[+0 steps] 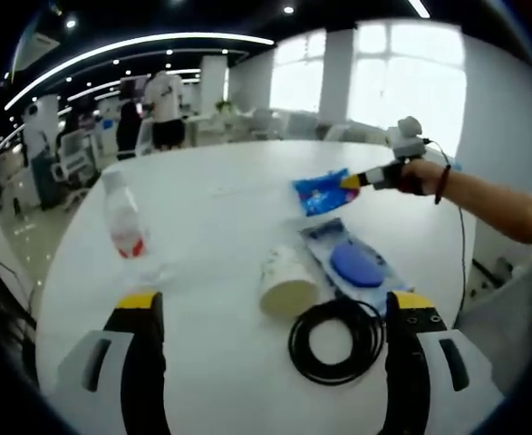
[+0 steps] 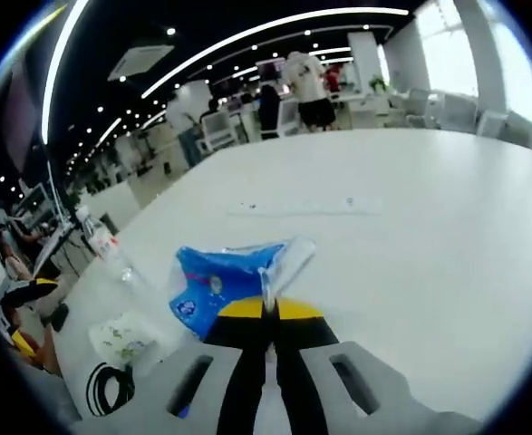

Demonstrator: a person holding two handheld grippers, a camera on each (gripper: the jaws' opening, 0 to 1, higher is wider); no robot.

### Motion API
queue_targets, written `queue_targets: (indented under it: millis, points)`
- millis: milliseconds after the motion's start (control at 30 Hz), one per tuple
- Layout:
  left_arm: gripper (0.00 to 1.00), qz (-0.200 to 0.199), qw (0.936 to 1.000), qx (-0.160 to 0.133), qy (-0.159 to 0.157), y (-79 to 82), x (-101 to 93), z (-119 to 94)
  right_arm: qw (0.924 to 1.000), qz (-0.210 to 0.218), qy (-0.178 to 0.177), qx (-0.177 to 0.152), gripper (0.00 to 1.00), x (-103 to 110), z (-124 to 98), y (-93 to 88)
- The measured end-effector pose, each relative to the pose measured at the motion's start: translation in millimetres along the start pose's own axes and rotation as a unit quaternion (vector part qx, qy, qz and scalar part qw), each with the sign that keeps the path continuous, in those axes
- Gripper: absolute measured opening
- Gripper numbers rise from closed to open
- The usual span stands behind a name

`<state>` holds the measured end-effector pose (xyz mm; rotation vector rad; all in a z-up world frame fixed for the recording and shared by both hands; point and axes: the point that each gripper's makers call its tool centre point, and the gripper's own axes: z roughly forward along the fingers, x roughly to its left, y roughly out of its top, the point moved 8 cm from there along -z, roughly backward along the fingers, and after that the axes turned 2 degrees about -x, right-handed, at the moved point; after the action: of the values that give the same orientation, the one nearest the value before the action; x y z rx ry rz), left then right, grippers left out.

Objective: Arrange the tabletop items into an orderly group along one side of the table until the central work area is clear of visible clutter.

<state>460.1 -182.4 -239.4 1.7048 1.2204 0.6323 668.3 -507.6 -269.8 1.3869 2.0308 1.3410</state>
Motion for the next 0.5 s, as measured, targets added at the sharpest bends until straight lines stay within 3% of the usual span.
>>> queue_targets:
  millis: [500]
  points:
    - [0.99, -0.005, 0.9999, 0.005, -0.007, -3.6, 0.4, 0, 0.9995, -0.002, -0.031, 0.007, 0.02, -46, -19, -8.1]
